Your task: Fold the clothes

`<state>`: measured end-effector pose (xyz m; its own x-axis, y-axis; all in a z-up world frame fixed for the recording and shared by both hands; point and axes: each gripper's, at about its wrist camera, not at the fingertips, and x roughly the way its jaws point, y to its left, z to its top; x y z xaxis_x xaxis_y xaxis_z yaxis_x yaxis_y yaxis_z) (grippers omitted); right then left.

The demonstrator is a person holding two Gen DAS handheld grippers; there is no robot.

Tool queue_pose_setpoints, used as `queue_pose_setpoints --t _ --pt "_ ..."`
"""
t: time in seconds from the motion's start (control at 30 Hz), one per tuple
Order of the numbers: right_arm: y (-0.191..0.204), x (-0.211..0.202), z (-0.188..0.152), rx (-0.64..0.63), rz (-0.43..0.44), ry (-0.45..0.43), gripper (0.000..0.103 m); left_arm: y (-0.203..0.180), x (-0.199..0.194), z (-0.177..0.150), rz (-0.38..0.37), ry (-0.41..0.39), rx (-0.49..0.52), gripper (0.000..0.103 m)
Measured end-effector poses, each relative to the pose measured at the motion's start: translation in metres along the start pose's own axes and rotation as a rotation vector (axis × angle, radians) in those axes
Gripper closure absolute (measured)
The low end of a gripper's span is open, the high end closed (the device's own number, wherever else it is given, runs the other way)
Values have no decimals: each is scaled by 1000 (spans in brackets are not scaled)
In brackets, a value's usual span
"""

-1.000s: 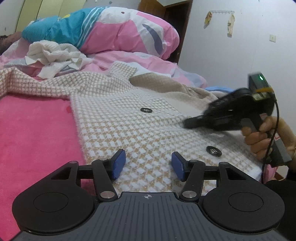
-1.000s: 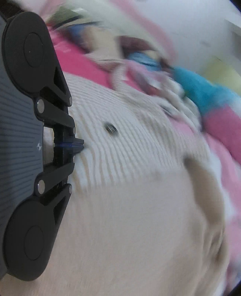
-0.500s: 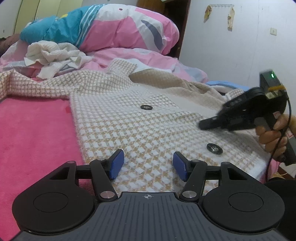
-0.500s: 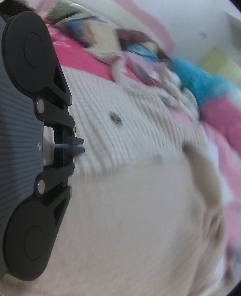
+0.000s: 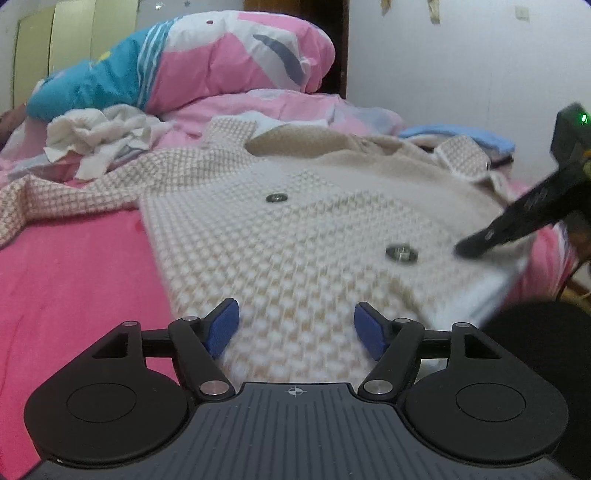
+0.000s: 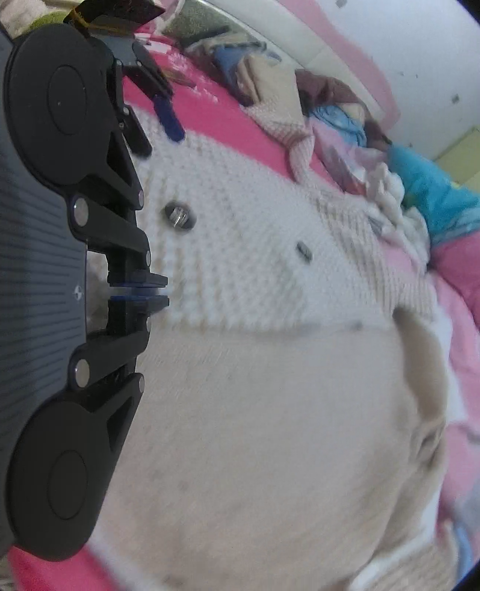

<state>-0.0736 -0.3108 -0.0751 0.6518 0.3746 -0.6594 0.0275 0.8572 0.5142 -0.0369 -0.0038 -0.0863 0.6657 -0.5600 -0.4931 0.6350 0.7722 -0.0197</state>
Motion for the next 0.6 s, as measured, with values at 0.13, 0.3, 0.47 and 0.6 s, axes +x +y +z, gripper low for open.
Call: queue_pose_setpoints --t 0.13,0.3,0.47,0.6 --pt "15 -25 -1 -56 -23 -75 99 -5 -18 -6 10 -12 33 33" --pt "34 -7 -8 -118 64 -18 99 -7 -29 -22 19 29 40 29" --pt "9 -4 -14 -3 65 11 100 5 -38 -37 9 40 -80 29" --pt "16 -19 -12 -28 47 -25 98 5 -49 -34 16 47 -73 29"
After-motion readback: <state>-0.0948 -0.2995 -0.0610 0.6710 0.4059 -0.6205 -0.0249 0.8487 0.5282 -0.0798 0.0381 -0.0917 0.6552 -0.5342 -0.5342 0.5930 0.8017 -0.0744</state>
